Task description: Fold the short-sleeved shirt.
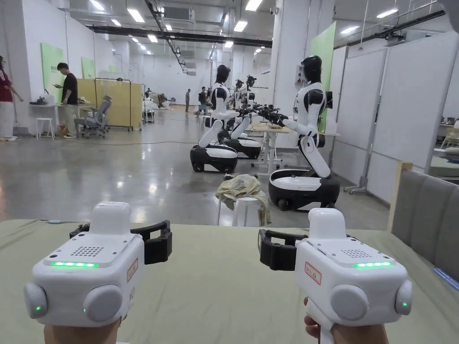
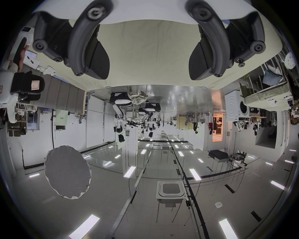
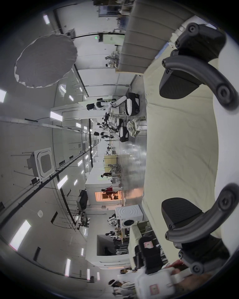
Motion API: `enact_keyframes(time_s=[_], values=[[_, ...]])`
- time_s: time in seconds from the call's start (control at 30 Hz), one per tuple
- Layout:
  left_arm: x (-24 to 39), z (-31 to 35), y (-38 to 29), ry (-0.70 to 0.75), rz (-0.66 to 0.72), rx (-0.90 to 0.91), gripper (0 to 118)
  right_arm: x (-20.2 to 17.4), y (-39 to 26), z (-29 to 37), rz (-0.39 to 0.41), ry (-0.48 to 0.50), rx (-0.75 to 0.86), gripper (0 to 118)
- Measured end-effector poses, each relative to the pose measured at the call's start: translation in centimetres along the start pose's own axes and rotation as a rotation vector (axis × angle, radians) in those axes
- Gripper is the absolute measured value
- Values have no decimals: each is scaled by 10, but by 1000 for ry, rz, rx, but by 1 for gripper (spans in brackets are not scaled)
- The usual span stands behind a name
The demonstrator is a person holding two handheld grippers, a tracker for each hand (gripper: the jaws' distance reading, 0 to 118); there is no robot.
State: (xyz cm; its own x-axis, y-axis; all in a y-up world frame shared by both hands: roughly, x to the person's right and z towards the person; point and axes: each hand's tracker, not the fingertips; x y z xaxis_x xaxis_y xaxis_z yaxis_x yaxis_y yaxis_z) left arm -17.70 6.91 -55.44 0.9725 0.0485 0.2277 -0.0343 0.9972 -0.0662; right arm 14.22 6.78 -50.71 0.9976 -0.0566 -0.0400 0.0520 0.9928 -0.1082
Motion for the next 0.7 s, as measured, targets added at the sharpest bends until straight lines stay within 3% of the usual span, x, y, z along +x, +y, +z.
enact_keyframes(time_s=[0.1, 0.2, 0.23, 0.37, 0.53, 0.63, 0.7], values=[[0, 2, -1, 4, -2, -1, 99, -2, 6, 1, -47, 30, -31, 118], [-1, 2, -2, -8, 5, -13, 99, -17, 9, 6, 28, -101, -28, 118], [-1, 2, -2, -7, 4, -14, 99, -20, 8, 8, 30, -95, -12, 118], [-1, 2, -3, -4, 23, -6, 99, -23, 13, 11, -42, -77, -38, 118], [-1, 4, -5, 2, 28, -8, 99, -29, 17, 5, -47, -182, -111, 118], [-2, 4, -6, 8, 26, -7, 99, -25, 13, 4, -58, -182, -91, 118], [-2, 5, -6, 12, 28, -3, 99, -18, 12, -1, -101, -132, -107, 114]])
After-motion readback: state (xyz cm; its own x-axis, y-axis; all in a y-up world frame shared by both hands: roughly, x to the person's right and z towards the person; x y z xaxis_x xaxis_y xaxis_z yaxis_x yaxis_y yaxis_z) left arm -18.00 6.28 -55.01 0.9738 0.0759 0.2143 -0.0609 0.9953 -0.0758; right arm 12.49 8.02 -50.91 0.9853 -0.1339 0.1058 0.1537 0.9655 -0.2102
